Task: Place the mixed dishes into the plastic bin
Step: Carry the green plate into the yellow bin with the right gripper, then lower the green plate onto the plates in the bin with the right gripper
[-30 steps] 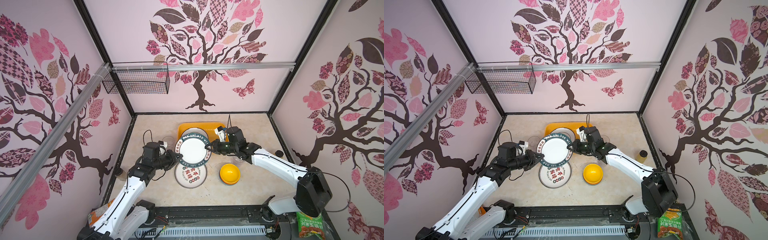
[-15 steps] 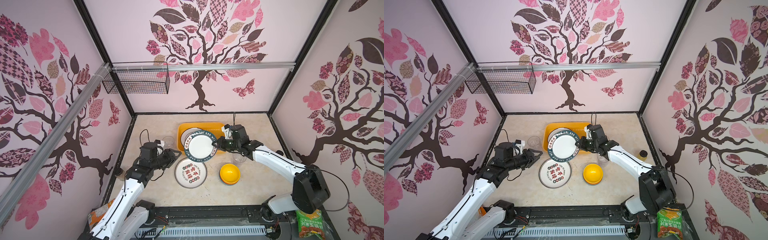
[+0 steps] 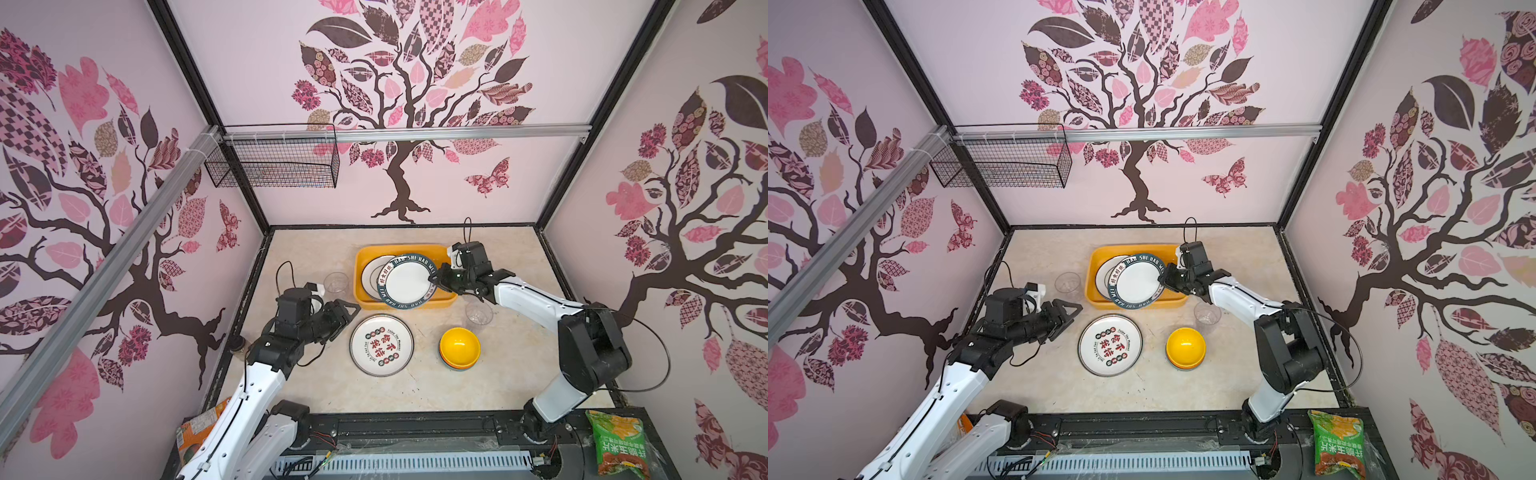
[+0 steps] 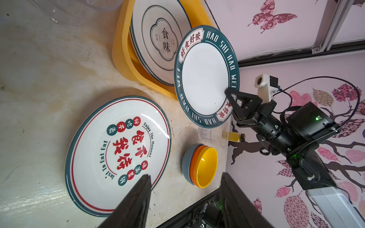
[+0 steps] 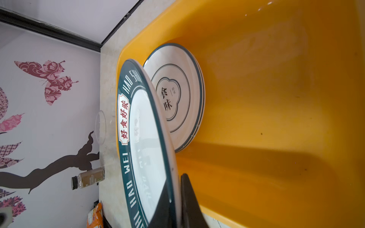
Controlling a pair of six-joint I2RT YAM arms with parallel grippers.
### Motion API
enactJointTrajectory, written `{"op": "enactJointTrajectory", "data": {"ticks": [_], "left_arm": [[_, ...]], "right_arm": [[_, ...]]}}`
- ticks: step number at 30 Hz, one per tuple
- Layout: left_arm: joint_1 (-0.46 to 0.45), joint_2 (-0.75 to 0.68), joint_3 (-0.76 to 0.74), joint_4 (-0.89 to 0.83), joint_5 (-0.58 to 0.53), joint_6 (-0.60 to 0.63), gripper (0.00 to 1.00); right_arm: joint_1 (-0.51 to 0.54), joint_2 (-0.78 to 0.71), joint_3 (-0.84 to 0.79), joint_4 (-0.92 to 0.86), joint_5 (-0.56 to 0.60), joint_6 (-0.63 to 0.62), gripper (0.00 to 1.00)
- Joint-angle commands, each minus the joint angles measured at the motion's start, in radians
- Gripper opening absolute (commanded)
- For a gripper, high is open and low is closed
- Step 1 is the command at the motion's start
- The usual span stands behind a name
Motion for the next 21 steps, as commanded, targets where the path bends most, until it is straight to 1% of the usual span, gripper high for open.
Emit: {"op": "enactJointTrajectory", "data": {"ticks": [1,7,21], "left_arm": [[0.003,-0.017,-0.026,-0.011,-0.008,0.012,0.59],[0.003,-0.018,-0.036,-0.015,-0.011,0.011,0.59],[0.004,0.004,-0.06,0.002,-0.013,0.007,0.59]], "right_arm": [[-0.005,0.058,0.072,0.056,0.002,0.015,0.0],[-0.008,0.154,0.138,0.062,-0.004,0.037,0.0],[-0.009,0.298,0.261,0.057,-0.01,0.054,0.0]]}}
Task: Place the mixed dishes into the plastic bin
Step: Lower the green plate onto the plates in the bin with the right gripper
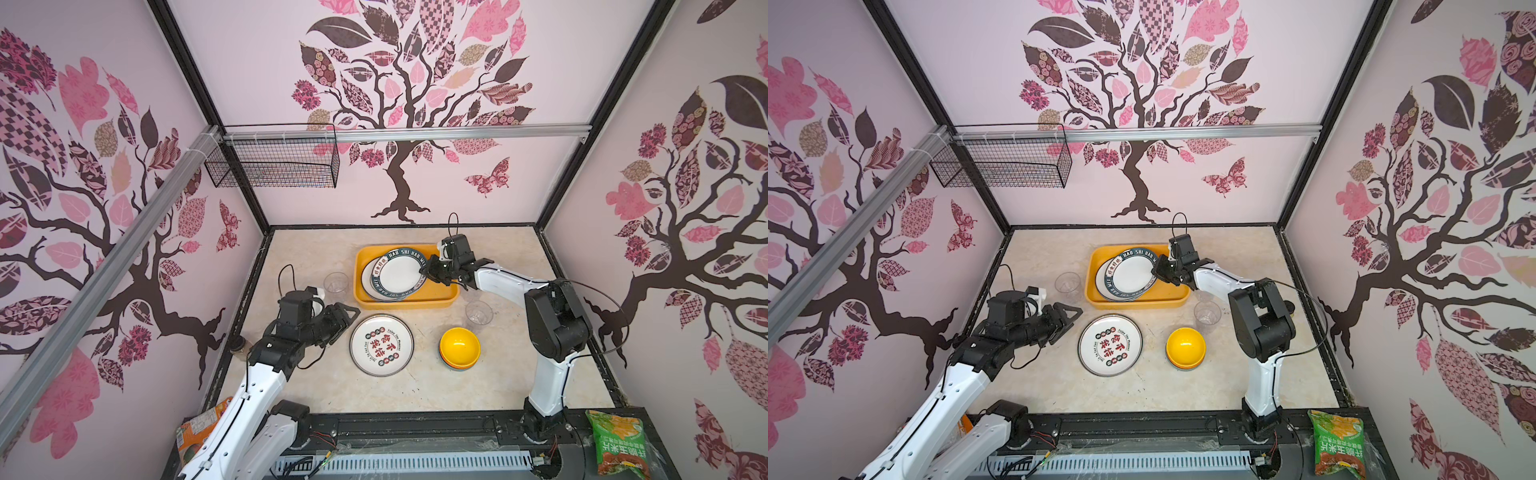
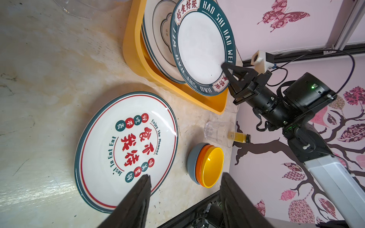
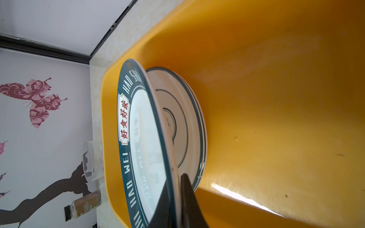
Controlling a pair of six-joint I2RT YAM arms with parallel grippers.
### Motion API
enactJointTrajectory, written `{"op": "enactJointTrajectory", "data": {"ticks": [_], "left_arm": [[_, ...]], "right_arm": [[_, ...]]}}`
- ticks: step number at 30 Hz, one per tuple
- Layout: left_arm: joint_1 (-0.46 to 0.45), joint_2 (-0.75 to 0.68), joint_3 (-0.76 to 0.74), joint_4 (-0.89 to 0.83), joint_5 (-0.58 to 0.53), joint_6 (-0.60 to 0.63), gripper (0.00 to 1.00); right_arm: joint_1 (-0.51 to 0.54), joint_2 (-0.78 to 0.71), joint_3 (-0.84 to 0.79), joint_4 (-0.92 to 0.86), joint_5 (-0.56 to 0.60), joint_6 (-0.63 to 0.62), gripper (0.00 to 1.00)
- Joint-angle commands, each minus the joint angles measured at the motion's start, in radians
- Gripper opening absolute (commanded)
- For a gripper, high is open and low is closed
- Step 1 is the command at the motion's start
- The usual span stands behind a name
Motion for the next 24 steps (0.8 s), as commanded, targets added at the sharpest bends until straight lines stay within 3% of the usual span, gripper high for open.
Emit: {"op": "enactJointTrajectory", "data": {"ticks": [1,24], "left_arm": [[0.004,0.002,-0.027,0.007,-0.004,0.009,0.59],[0.004,-0.014,-0.056,0.011,-0.008,-0.008,0.59]], "right_arm": [[-0.005,0.052,0.062,0.031,-0.02,0.012,0.0],[-0.005,0.143,0.145,0.012,-0.046,0.015,0.0]]}}
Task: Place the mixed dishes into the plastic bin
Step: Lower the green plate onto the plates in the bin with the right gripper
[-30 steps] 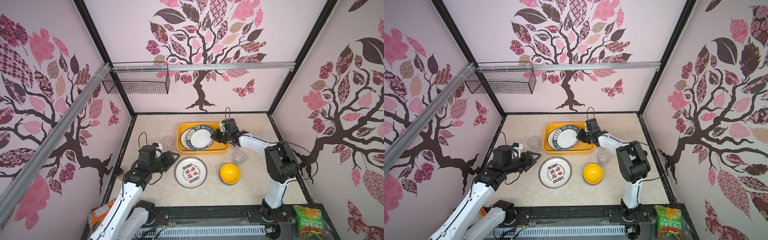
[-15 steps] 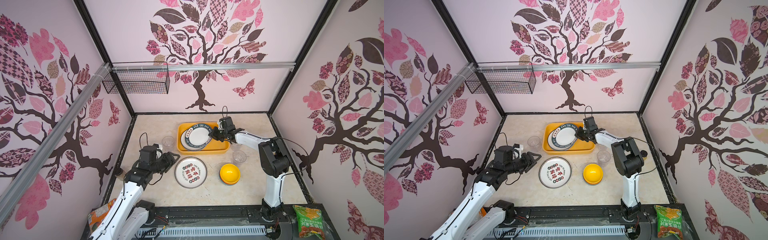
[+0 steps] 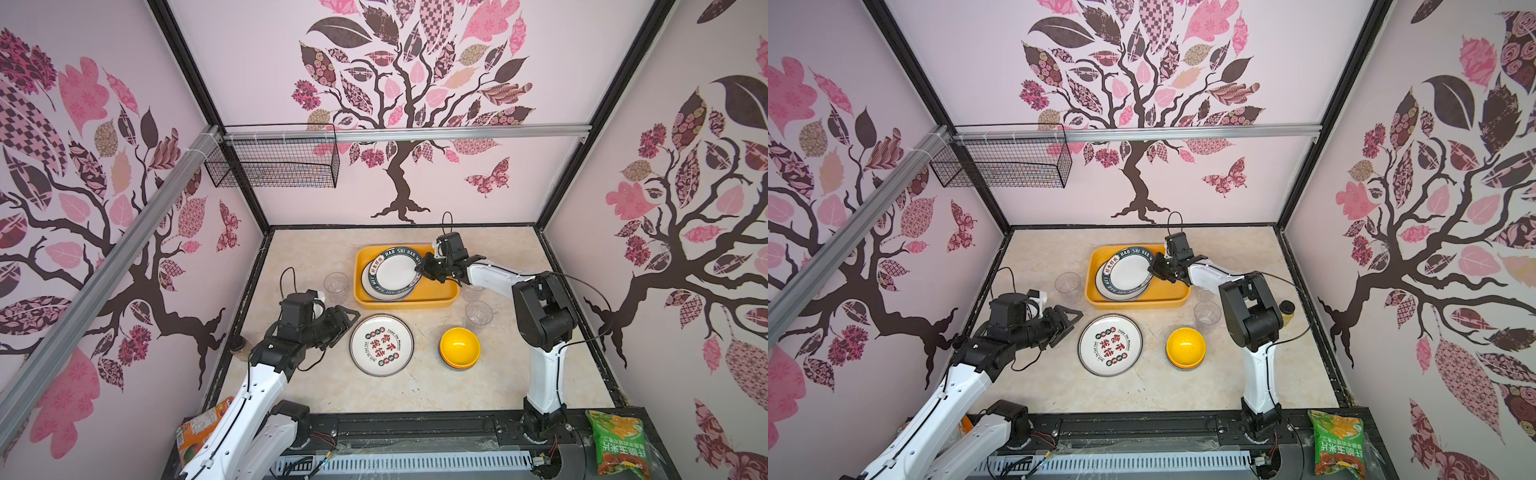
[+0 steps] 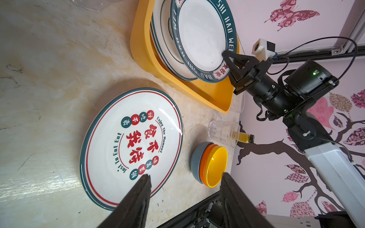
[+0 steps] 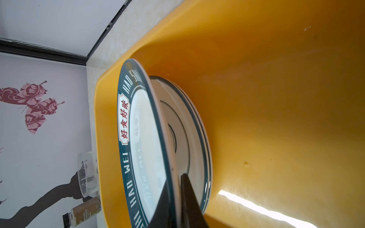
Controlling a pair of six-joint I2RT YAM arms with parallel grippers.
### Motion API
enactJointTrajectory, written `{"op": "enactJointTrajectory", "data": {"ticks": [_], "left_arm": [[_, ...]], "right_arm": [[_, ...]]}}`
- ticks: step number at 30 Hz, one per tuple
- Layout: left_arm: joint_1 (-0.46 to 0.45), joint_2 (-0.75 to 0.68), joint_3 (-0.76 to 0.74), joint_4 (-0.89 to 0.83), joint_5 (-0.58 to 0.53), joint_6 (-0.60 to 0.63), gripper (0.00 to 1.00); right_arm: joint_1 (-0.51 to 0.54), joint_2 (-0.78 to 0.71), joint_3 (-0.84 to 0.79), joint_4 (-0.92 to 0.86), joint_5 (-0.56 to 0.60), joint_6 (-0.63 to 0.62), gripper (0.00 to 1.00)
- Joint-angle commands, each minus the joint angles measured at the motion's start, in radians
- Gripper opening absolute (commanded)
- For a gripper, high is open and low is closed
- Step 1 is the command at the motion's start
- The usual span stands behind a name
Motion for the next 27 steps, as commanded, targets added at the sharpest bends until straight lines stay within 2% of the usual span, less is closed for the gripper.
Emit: {"op": "enactJointTrajectory", "data": {"ticks": [1,27], "left_arm": [[0.004,-0.012,-0.03,0.01,-0.007,-0.001,0.59],[0.006,-0.023,-0.048,0.007,-0.014,-0.007,0.59]], "right_arm": [[-0.005,0.035,0.058,0.01,-0.025,0.008,0.0],[-0.003,0.078,0.068,0.016,-0.03,0.013,0.0]]}}
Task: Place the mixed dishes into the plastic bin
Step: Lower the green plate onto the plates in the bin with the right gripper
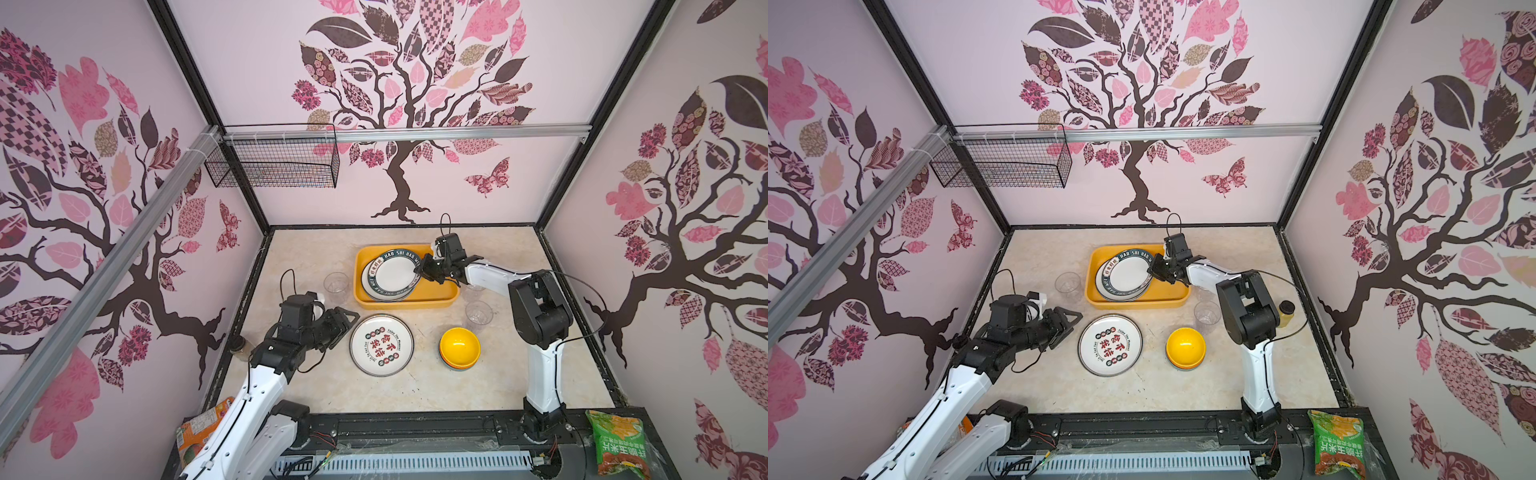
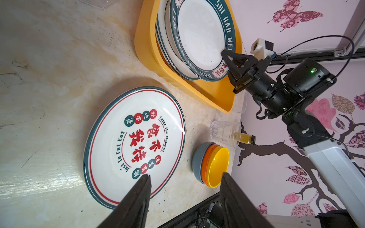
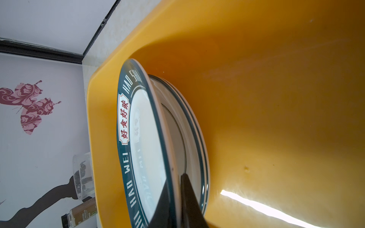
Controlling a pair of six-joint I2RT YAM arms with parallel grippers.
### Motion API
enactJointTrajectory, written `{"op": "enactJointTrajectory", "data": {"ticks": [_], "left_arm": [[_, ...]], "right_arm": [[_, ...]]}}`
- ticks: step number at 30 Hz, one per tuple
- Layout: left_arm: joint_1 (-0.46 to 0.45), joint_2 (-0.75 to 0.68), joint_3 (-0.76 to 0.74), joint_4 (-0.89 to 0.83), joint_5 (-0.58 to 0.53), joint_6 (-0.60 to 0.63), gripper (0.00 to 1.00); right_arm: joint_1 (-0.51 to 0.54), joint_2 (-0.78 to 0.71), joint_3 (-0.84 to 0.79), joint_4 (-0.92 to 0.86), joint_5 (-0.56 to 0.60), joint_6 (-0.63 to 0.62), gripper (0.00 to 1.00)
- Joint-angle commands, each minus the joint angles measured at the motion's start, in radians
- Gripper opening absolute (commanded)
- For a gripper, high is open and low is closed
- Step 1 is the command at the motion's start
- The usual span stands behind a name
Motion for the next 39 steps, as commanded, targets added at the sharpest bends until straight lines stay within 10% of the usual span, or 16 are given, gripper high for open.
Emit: {"op": "enactJointTrajectory", "data": {"ticks": [1,11,20,39], "left_arm": [[0.003,-0.014,-0.032,0.007,-0.009,-0.001,0.59],[0.004,-0.013,-0.038,0.009,-0.011,-0.004,0.59],[0.007,-0.01,-0.04,0.012,-0.008,-0.006,0.59],[0.009,0.005,-0.049,0.029,-0.005,-0.007,0.59]], "right_arm": [[-0.003,0.046,0.053,0.019,-0.022,0.004,0.0],[-0.003,0.058,0.054,0.015,-0.023,0.003,0.01],[-0.002,0.059,0.059,-0.035,0.001,-0.018,0.25],[0.019,0.054,0.105,-0.157,0.099,-0.111,0.26]]}}
